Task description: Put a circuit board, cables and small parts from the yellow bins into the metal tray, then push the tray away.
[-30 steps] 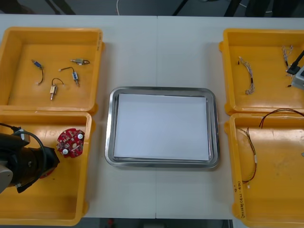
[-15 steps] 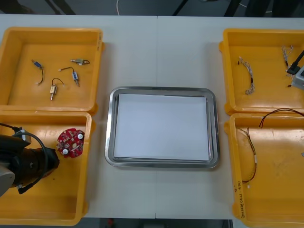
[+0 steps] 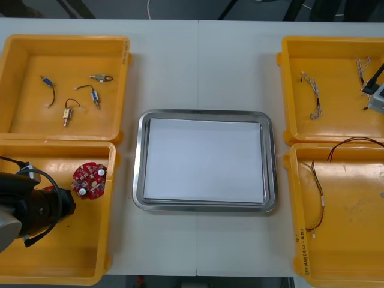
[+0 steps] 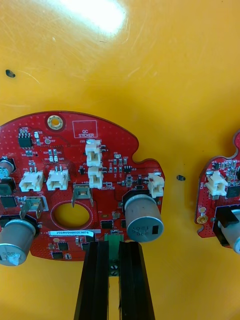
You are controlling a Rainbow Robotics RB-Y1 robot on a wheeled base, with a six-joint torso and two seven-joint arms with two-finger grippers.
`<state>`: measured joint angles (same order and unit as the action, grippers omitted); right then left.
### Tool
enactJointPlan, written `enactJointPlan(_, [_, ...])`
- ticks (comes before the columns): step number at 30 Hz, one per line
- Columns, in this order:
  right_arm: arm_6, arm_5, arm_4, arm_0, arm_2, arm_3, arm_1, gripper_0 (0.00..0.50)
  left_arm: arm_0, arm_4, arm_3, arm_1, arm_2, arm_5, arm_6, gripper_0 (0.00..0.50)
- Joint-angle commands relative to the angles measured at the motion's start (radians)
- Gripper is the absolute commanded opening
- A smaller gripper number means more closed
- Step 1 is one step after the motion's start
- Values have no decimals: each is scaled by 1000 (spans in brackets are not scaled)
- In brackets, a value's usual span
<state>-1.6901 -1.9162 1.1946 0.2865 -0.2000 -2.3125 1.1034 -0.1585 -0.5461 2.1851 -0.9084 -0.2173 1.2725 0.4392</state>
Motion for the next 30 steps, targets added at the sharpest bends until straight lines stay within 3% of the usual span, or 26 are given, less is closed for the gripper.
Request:
enactJointPlan(1, [-51,-4,6,23,7,-2,32,0,-41,8,2,-24,-8,-7,-42,0])
enactJointPlan(9, [-51,-4,5,23,7,-2,32,0,-59,-55,24,-44,65,22,-20,0])
enactJointPlan(21, [-51,-4,3,22,7,-4,32,0,-59,-175,97,-53,239,188,3,0])
enactJointPlan(30, [-51,-4,5,22,7,-2,32,0,-26,-316,186,-102,377,315,19,0])
